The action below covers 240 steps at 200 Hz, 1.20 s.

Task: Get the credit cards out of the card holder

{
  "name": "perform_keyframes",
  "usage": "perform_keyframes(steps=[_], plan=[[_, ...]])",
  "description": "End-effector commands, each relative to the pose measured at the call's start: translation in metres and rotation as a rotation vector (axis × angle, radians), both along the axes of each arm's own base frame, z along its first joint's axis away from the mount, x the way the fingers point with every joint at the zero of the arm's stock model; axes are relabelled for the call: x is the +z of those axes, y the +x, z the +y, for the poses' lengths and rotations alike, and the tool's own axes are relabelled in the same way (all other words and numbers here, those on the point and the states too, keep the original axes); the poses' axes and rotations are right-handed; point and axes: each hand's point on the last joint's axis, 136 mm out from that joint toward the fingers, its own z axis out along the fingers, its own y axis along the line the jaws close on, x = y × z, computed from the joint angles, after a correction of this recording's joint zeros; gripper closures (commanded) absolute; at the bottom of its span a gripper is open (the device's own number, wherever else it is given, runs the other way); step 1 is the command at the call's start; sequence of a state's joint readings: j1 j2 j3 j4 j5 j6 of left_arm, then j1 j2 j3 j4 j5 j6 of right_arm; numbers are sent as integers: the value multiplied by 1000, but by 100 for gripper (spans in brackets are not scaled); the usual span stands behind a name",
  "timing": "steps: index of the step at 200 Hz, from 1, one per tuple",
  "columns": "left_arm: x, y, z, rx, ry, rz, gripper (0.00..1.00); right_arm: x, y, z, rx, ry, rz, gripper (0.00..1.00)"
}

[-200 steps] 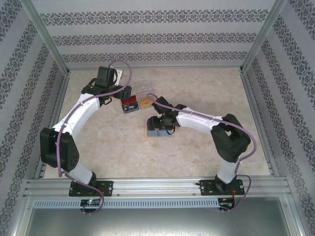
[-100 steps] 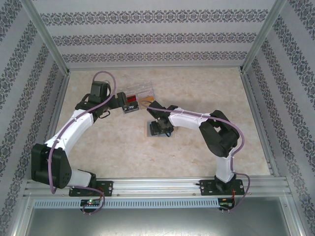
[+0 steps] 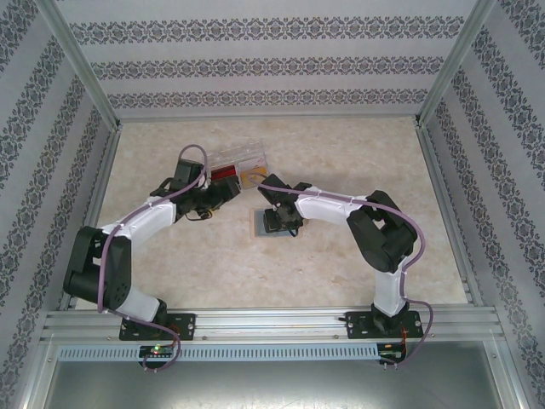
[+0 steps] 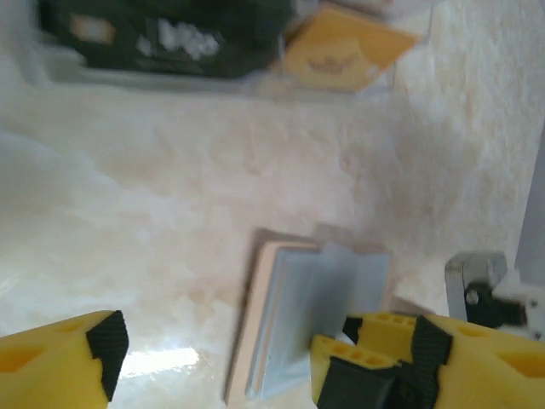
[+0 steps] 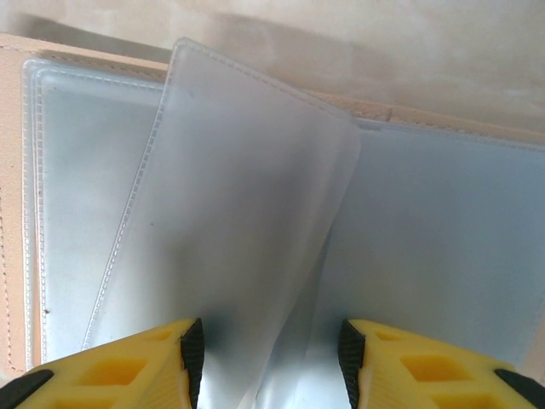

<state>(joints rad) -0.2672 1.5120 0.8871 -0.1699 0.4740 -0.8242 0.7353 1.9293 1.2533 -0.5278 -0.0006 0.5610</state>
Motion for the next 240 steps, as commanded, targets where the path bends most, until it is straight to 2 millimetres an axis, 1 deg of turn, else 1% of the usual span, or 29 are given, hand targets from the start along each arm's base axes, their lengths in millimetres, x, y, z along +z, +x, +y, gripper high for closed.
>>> perform_keyframes(steps=[1, 22, 43, 81, 102, 135, 164, 189, 240], plan=[[-7, -15, -33, -74, -76, 62, 19, -27, -13, -23, -27, -68, 72, 51], [-20, -28, -49, -138, -21, 106, 28, -26, -14, -23, -33, -57, 74, 51], [-27, -37, -65, -183, -18, 138, 38, -25, -14, -22, -37, -48, 74, 52], [-36, -42, -76, -201, -33, 163, 56, -25, -14, -20, -47, -25, 78, 54], [-43, -43, -80, -209, -43, 183, 61, -25, -14, -19, -49, -11, 77, 55], [-49, -41, -91, -239, -76, 193, 64, -25, -15, -18, -47, 0, 82, 55], [-53, -39, -92, -243, -54, 197, 64, -25, -15, -18, -48, 3, 83, 55], [-58, -42, -94, -248, -43, 208, 65, -26, -14, -21, -55, -9, 73, 56], [-65, -45, -89, -238, 0, 223, 65, -28, -15, -22, -58, -12, 78, 56]])
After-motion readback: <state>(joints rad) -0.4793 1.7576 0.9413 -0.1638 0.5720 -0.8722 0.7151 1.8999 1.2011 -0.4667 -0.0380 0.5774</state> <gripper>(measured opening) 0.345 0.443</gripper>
